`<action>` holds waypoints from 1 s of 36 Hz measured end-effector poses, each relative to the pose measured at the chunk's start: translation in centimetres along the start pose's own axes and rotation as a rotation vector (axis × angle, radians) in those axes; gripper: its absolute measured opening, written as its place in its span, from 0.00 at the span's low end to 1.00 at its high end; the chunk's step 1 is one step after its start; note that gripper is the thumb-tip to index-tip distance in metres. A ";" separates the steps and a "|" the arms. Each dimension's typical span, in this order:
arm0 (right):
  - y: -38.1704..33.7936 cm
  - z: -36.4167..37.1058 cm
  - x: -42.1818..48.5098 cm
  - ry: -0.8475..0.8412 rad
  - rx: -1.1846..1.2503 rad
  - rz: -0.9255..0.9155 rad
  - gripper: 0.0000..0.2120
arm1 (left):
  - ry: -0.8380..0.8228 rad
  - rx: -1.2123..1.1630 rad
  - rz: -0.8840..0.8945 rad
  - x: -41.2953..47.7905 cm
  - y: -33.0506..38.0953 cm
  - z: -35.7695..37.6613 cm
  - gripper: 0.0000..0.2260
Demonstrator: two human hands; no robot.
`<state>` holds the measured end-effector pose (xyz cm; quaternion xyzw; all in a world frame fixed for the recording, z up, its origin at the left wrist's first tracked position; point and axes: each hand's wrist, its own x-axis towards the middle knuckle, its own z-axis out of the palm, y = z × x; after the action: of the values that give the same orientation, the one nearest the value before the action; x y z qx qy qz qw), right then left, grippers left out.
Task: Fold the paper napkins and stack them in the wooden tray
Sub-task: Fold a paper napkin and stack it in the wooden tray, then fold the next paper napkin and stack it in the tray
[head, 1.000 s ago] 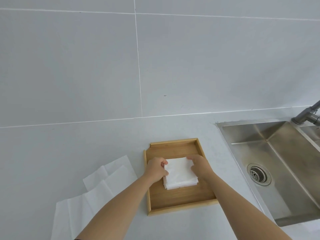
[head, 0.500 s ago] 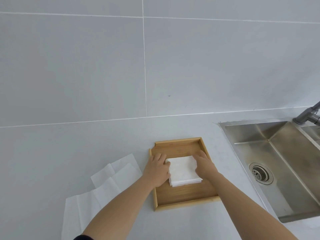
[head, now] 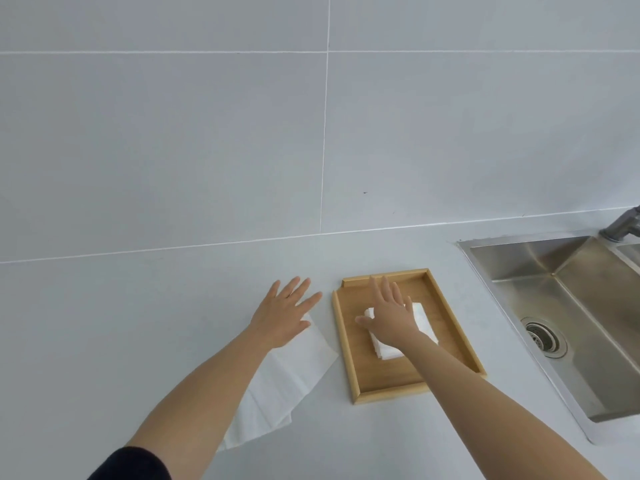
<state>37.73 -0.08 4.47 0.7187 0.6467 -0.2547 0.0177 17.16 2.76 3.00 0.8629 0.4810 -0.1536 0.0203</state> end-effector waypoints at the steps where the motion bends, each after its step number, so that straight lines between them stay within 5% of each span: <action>1: -0.6 0.4 -0.1 -0.004 -0.005 0.000 0.37 | -0.005 0.001 0.004 -0.2 -0.5 0.1 0.26; 14: -6.7 6.8 -1.5 -0.057 0.060 -0.012 0.35 | -0.107 -0.078 0.092 0.2 -2.8 3.3 0.20; 28: -8.0 9.8 -1.0 0.014 -0.325 0.019 0.16 | -0.087 -0.089 0.219 3.0 -1.9 4.6 0.19; 36: -9.0 9.3 -1.0 -0.002 -0.282 0.079 0.15 | -0.068 -0.089 0.234 3.3 -1.8 4.1 0.18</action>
<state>26.03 -2.86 -0.48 0.7338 0.6472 -0.1612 0.1295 16.23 5.70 -1.64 0.9057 0.3825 -0.1577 0.0925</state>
